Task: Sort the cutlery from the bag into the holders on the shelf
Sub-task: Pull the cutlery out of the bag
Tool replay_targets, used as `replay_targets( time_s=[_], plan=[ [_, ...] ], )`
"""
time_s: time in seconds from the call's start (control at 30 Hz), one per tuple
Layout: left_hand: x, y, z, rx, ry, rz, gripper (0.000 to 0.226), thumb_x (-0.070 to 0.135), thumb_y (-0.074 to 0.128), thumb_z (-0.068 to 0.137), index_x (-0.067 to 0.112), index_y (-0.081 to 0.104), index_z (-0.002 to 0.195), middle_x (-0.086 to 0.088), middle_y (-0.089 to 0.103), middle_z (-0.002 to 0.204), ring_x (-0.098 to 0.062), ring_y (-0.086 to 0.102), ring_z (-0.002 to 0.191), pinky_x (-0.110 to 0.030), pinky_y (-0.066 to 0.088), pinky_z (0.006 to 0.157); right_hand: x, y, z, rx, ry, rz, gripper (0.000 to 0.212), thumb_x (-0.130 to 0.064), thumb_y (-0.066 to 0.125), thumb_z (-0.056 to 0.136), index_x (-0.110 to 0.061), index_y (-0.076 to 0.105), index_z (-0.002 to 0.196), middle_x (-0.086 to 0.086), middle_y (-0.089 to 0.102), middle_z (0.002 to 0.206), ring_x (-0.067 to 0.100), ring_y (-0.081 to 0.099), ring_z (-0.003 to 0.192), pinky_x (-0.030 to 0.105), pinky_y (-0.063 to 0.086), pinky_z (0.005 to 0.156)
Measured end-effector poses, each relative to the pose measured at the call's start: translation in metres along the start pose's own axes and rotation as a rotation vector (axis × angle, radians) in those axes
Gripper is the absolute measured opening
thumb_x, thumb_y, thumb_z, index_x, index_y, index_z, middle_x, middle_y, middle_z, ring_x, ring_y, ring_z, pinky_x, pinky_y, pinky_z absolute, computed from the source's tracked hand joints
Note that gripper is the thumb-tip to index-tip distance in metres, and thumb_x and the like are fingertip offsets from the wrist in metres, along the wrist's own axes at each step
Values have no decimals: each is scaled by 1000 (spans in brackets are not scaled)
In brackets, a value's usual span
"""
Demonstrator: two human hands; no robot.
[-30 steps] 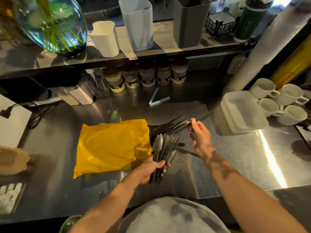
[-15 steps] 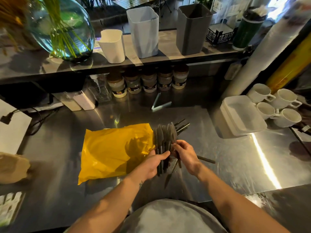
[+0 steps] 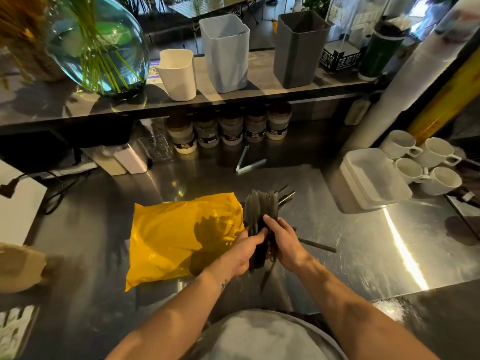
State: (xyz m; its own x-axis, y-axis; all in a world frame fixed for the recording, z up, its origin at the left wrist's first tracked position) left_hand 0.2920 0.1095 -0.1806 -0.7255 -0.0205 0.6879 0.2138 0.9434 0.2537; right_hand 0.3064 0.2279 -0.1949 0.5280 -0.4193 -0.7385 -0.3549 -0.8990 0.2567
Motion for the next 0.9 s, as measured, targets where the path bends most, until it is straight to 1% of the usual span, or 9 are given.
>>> replay_targets(
  time_s=[0.07, 0.1, 0.2, 0.23, 0.37, 0.47, 0.6, 0.73, 0.9],
  plan=[
    [2, -3, -3, -12, -27, -19, 26, 28, 60, 101, 23, 58, 127, -9, 71, 118, -28, 67, 109, -38, 59, 82, 8, -4, 9, 60, -36, -32, 102, -68, 84, 65, -14, 49, 144, 11, 69, 128, 30, 66, 120, 54, 53, 102],
    [3, -6, -5, -24, -43, -18, 22, 30, 57, 103, 22, 60, 123, -10, 71, 117, -27, 68, 105, -35, 59, 76, 7, -1, 5, 77, -39, -28, 94, -64, 82, 71, -13, 49, 143, 12, 68, 128, 32, 65, 120, 55, 53, 102],
    [1, -14, -6, -73, -102, -29, 31, 35, 49, 105, 18, 65, 125, -13, 73, 115, -27, 67, 96, -33, 56, 70, 2, 6, -9, 82, -21, 17, 34, -38, 60, 102, -14, 58, 127, 14, 72, 116, 31, 70, 108, 49, 58, 88],
    [1, -17, -6, -80, -118, -26, 34, 37, 48, 105, 17, 66, 126, -14, 73, 115, -28, 67, 97, -34, 55, 72, 4, 4, -8, 78, -16, 35, 26, -34, 55, 104, -16, 60, 123, 14, 72, 114, 31, 70, 107, 47, 58, 86],
    [-1, -17, -7, -78, -138, -33, 34, 32, 54, 103, 11, 61, 129, -20, 70, 120, -30, 67, 94, -37, 56, 74, 7, 2, -10, 69, 10, 105, 37, -41, 57, 102, -17, 60, 130, 13, 72, 118, 31, 69, 111, 53, 54, 95],
    [-7, -12, -4, -15, -92, -58, 35, 21, 62, 100, 12, 54, 133, -17, 70, 120, -32, 68, 105, -45, 58, 83, 8, 6, -8, 53, -11, 93, 45, -48, 64, 96, -18, 64, 129, 10, 73, 120, 29, 69, 113, 55, 49, 105],
    [-16, -6, -1, 59, -59, -88, 46, 27, 68, 96, 18, 50, 137, -12, 71, 120, -32, 68, 111, -53, 54, 98, 7, 11, -11, 73, -30, 69, 47, -56, 59, 96, -21, 66, 127, 7, 75, 117, 26, 71, 111, 49, 53, 102],
    [-17, -4, -4, 39, -47, -62, 34, 21, 58, 102, 17, 53, 135, -12, 70, 120, -31, 66, 114, -54, 51, 103, 11, 13, -15, 81, -93, -70, 33, -42, 62, 98, -21, 65, 123, 7, 76, 111, 24, 73, 105, 50, 55, 100],
    [-12, -8, -15, -103, -111, -167, 25, 34, 51, 105, 21, 67, 120, -11, 73, 118, -31, 64, 115, -48, 48, 104, 13, 5, -19, 114, -22, 110, 29, -35, 61, 101, -18, 65, 124, 13, 75, 113, 30, 73, 105, 52, 55, 98]
  ],
)
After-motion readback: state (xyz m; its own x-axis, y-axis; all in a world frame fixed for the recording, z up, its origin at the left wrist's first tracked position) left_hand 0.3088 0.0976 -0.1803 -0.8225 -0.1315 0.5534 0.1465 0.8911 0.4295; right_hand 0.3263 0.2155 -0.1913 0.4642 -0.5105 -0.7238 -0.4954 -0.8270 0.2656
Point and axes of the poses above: each hand's wrist, its own z-axis towards the middle knuckle, its own y-axis out of the palm, x = y × z, the point moved 2 cm from there along z, towards the middle knuckle
